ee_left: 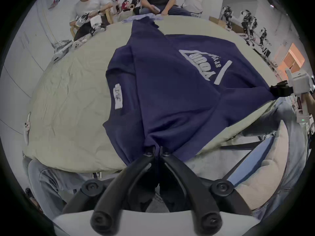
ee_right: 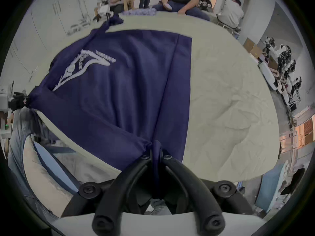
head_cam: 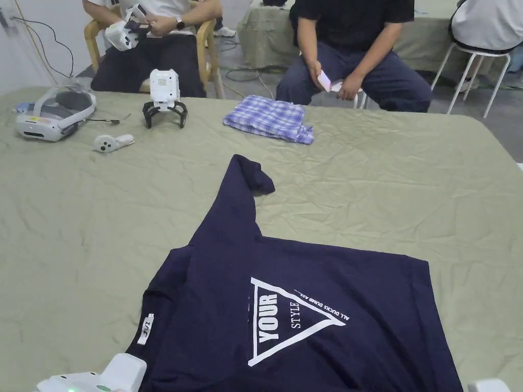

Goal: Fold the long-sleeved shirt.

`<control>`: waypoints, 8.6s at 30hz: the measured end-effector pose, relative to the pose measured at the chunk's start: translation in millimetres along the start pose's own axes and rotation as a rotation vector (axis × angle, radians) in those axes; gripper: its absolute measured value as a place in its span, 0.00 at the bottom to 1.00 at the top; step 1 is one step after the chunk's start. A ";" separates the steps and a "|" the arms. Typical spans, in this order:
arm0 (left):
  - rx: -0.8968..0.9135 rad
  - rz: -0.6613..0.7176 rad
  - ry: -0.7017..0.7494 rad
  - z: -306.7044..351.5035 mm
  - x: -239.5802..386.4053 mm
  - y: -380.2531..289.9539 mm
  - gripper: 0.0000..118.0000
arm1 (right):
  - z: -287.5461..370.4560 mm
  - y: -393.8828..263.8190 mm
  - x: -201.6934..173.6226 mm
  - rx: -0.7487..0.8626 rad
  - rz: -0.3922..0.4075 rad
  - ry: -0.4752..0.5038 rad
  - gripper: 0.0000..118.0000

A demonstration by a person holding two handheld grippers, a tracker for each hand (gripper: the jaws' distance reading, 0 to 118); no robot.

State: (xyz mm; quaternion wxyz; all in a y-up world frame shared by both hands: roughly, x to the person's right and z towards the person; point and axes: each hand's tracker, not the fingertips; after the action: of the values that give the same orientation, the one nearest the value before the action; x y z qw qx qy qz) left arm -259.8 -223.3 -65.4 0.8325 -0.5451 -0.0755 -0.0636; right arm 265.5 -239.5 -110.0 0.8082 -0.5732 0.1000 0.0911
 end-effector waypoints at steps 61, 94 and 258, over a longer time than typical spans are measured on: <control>0.373 0.262 -0.087 -152.2 -73.6 488.9 0.06 | 15.1 202.2 -44.1 0.761 -0.164 -0.035 0.00; 0.395 0.223 -0.017 -73.9 49.1 144.9 0.89 | 38.9 66.1 -61.2 0.701 -0.153 0.030 0.00; 0.036 0.651 -0.778 -58.3 -99.3 14.3 0.17 | 67.8 19.7 -133.2 0.873 -0.131 0.050 0.00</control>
State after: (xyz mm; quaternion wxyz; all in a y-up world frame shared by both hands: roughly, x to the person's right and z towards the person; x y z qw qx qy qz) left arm -351.2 -268.7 -120.7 0.7288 -0.5091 -0.2072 0.4083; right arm 135.9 -173.4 -70.6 0.9760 -0.1852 0.1119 -0.0251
